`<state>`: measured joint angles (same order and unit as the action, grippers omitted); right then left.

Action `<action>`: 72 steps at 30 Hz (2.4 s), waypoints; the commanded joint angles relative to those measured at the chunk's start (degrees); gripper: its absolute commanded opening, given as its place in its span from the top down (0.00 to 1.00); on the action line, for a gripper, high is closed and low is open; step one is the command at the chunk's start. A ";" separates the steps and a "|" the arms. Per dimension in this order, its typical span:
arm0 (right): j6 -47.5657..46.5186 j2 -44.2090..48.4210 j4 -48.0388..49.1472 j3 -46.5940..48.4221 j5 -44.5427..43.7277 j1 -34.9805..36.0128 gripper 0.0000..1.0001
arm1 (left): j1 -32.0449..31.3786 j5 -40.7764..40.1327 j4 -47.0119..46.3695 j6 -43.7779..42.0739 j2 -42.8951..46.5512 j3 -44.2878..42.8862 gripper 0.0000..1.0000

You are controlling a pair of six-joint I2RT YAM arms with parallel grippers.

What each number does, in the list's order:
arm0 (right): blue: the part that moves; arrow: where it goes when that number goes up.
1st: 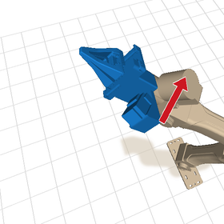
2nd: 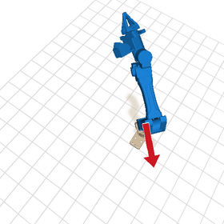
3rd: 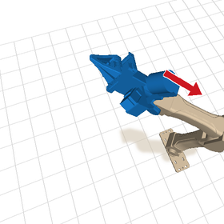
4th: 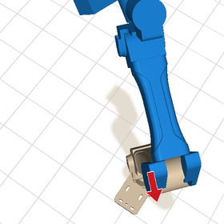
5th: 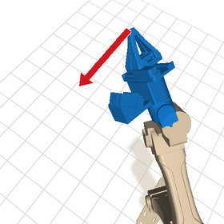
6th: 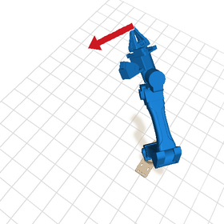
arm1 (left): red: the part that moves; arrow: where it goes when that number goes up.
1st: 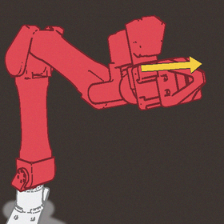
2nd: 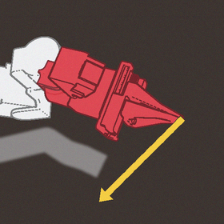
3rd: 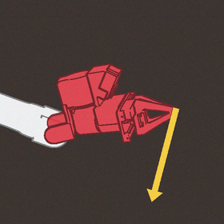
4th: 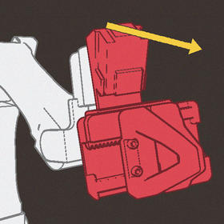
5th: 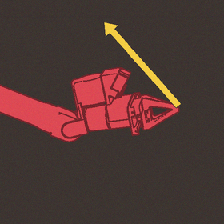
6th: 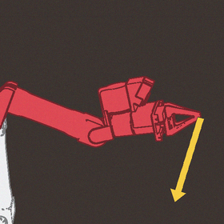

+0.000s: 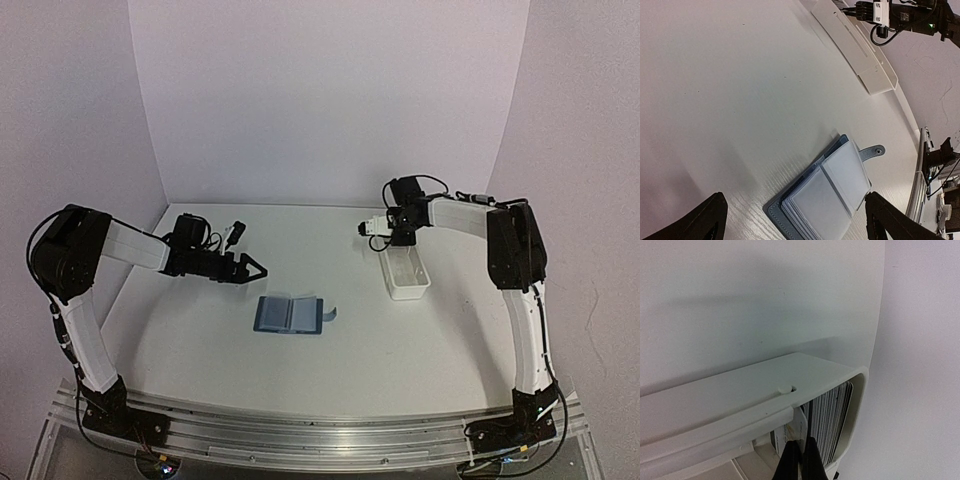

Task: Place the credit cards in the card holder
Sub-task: Pick up the credit card from the storage box.

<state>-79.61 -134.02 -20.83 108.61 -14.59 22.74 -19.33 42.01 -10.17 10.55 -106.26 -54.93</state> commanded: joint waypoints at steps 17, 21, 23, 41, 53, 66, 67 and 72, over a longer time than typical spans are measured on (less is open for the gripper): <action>11.64 1.34 -5.62 7.30 1.10 0.24 1.00 | 0.23 0.65 -1.09 -0.26 1.98 0.71 0.05; 11.45 1.68 -8.09 9.36 1.34 0.24 1.00 | 0.33 0.79 -0.59 -0.26 2.02 0.54 0.04; 11.71 1.99 -8.81 10.21 2.07 0.32 1.00 | 0.34 1.05 -0.55 -0.21 2.06 0.48 0.05; 10.52 -1.56 -11.93 10.26 3.87 0.33 1.00 | 0.34 1.32 -0.92 0.34 2.55 1.21 0.04; 7.71 -2.80 -12.63 12.63 2.69 0.47 1.00 | 0.26 1.45 -1.07 0.77 2.45 1.12 0.04; 7.06 -7.53 -11.10 16.30 1.95 0.66 0.98 | 0.33 1.22 -0.32 0.22 2.29 0.79 0.04; 7.06 -7.61 -10.85 16.12 1.75 0.66 0.96 | 0.34 1.12 -0.27 0.19 2.30 0.81 0.04; 6.60 -8.53 -8.40 15.52 0.53 0.74 0.87 | 0.33 0.94 -0.11 0.13 2.28 0.71 0.04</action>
<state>-72.66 -140.51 -30.95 123.72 -13.56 22.93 -19.33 42.44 -10.45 10.90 -105.93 -53.87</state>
